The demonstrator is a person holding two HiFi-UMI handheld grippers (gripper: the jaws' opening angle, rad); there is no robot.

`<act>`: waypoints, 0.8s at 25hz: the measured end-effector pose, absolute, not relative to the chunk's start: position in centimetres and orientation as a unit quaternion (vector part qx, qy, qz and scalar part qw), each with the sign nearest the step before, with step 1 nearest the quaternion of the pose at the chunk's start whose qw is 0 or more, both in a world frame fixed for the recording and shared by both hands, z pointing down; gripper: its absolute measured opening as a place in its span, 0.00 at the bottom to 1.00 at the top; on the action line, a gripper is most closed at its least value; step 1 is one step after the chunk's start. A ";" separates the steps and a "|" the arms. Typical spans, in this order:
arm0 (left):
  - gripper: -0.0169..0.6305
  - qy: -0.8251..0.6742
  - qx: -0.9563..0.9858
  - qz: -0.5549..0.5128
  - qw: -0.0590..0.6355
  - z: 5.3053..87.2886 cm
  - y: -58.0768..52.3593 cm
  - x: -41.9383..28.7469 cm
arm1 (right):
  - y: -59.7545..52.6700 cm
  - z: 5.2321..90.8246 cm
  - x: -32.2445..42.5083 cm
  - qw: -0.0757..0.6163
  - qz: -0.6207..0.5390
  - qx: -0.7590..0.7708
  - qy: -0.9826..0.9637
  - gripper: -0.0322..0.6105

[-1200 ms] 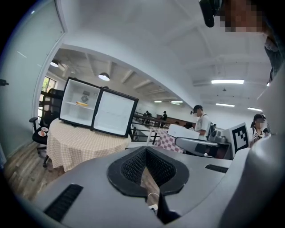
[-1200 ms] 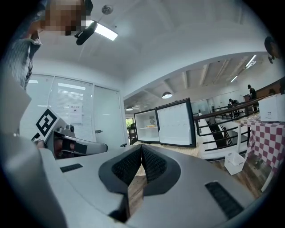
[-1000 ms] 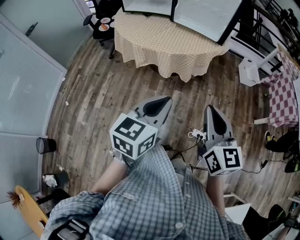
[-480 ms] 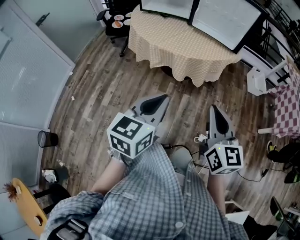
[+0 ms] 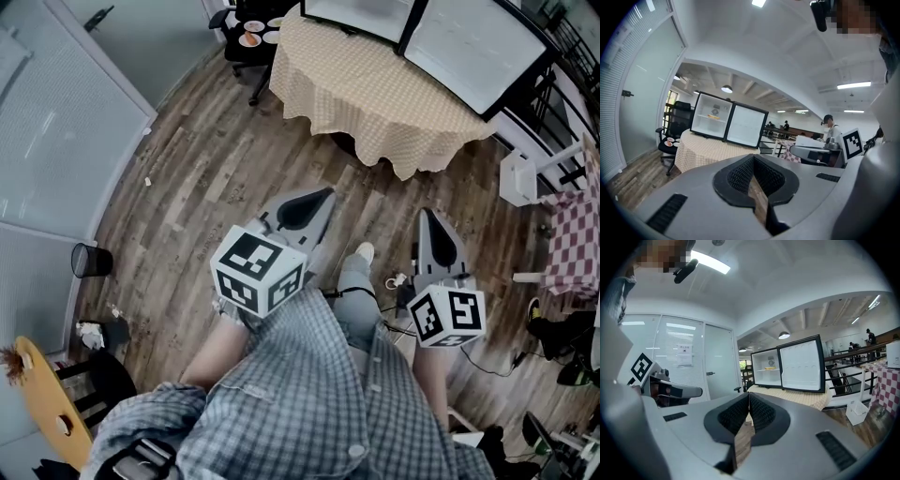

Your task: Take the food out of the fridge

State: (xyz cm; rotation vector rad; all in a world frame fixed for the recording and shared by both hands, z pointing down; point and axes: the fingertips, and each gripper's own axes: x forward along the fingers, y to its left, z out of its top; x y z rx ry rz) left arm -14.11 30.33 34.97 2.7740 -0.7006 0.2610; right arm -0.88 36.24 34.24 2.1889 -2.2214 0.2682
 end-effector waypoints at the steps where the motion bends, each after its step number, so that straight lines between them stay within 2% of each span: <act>1: 0.04 -0.244 0.956 0.091 0.133 35.0 29.9 -14.0 | 35.7 34.4 -0.8 0.007 0.087 0.697 -0.712 0.06; 8: 0.04 -0.270 0.948 0.094 0.137 35.9 26.9 -12.1 | 31.3 35.7 0.7 0.031 0.085 0.674 -0.733 0.06; 20: 0.04 -0.326 0.930 0.096 0.137 35.8 18.6 -9.7 | 21.1 35.7 3.0 0.031 0.089 0.624 -0.776 0.06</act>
